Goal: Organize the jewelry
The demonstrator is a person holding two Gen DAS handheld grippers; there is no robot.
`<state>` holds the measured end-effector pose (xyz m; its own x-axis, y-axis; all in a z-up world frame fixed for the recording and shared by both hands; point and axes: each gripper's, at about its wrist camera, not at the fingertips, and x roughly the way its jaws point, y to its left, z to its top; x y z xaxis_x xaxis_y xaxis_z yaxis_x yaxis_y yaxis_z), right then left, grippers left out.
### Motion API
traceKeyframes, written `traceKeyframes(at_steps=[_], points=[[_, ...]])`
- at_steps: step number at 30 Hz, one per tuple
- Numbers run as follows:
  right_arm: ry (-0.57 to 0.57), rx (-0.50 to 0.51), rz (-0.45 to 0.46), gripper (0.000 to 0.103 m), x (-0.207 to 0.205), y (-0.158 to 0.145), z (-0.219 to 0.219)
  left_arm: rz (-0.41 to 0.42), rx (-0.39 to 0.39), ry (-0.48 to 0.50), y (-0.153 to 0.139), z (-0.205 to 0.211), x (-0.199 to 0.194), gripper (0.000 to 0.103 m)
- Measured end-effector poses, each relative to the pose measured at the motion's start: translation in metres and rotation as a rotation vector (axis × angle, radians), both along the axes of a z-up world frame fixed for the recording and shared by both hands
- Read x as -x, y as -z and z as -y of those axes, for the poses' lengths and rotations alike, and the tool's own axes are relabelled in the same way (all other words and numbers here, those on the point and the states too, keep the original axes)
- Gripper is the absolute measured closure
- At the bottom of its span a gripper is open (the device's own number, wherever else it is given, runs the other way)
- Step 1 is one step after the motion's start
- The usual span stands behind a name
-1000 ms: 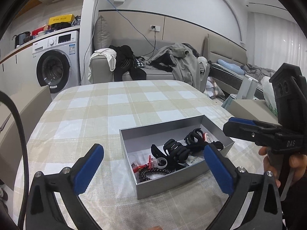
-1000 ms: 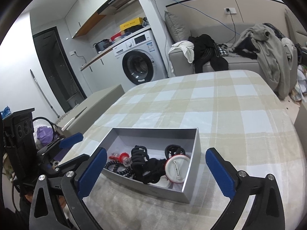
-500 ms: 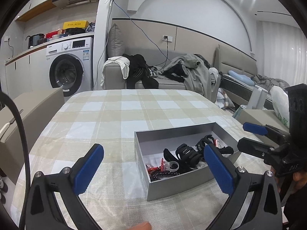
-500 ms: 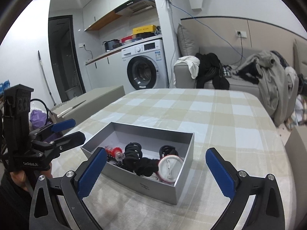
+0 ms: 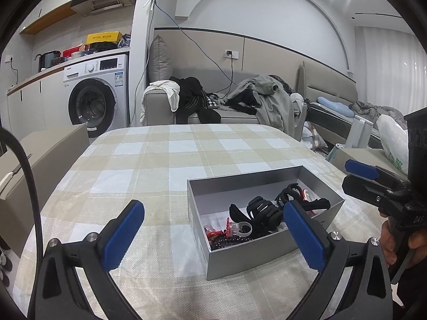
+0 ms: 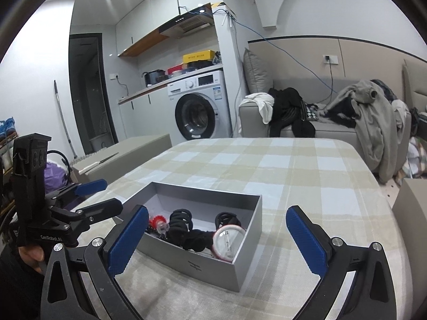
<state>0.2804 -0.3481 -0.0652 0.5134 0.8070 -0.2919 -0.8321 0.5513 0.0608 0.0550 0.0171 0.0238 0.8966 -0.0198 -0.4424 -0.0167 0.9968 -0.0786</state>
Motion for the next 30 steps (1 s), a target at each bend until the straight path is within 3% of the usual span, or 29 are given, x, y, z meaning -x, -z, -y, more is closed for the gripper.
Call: traceKeyframes(at_steps=[30], points=[[-0.011, 0.034, 0.034, 0.000, 0.0061, 0.0013, -0.0057, -0.016, -0.017, -0.001, 0.0003, 0.0026, -0.0022, 0.001]])
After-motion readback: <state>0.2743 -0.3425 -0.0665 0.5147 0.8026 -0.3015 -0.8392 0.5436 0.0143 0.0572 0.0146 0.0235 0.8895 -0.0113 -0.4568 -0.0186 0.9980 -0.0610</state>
